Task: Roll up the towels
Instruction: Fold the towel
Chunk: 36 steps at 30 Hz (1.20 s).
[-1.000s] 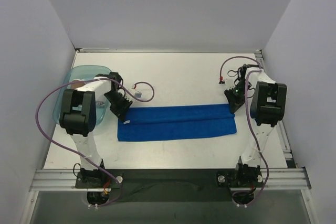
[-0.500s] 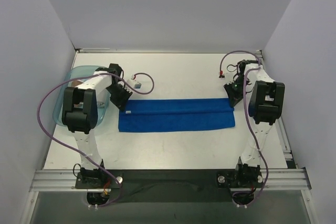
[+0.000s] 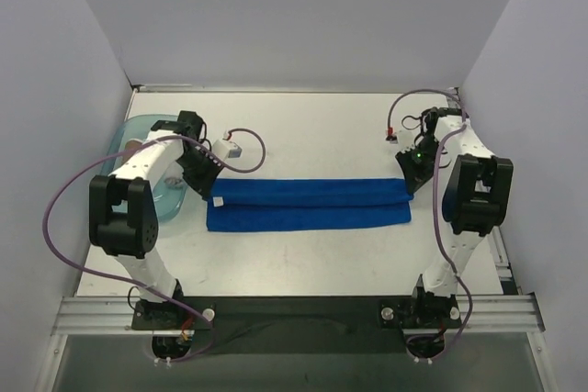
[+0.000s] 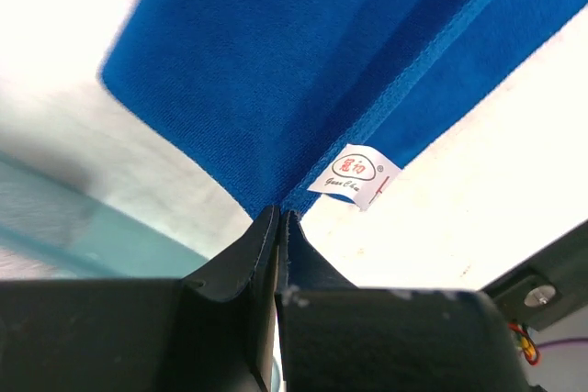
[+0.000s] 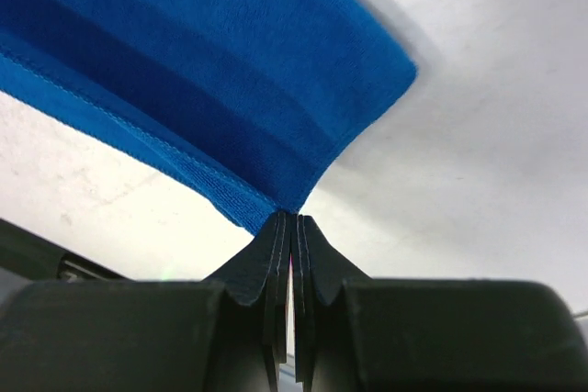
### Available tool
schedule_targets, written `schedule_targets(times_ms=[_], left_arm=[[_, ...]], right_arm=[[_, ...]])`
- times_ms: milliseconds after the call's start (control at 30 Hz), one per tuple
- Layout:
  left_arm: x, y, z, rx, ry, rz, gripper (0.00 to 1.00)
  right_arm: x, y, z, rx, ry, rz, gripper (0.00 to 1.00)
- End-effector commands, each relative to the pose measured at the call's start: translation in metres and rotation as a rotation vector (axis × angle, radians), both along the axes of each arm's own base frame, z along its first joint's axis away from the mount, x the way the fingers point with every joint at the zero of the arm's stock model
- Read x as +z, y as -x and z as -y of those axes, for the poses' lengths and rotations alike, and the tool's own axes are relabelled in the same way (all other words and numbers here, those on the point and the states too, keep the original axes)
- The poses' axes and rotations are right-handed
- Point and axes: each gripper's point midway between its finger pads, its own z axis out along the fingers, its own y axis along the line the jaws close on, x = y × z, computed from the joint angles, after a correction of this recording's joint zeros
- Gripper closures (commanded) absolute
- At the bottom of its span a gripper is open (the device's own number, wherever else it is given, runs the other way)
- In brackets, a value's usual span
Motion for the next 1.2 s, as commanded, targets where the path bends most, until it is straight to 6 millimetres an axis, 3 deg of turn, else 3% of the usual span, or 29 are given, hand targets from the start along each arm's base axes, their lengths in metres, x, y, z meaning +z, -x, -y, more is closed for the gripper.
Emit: schedule_targets(times_ms=[0, 67, 300, 567, 733, 967, 1167], left_arm=[[-0.020, 0.026, -0.003, -0.017, 0.002, -0.114, 1.00], [-0.031, 0.033, 0.000, -0.010, 0.009, -0.157, 1.00], [-0.073, 0.028, 0.002, 0.034, -0.012, -0.216, 1.00], [-0.084, 0.023, 0.000, 0.043, -0.038, -0.216, 1.00], [-0.062, 0.018, 0.002, 0.040, -0.015, -0.179, 1.00], [-0.010, 0.031, 0.010, -0.003, 0.047, -0.151, 1.00], [0.010, 0.051, 0.015, -0.031, 0.087, -0.158, 1.00]], right_arm=[[-0.014, 0.027, 0.002, 0.022, 0.007, -0.126, 1.00], [-0.023, 0.028, 0.004, 0.016, 0.028, -0.150, 1.00], [-0.052, 0.030, 0.006, 0.020, 0.063, -0.211, 1.00], [-0.055, 0.026, 0.006, 0.018, 0.075, -0.211, 1.00], [-0.037, 0.015, 0.005, 0.013, 0.068, -0.150, 1.00], [0.011, 0.003, 0.002, 0.007, 0.037, -0.044, 1.00], [0.015, 0.012, 0.006, 0.031, 0.052, -0.054, 1.00]])
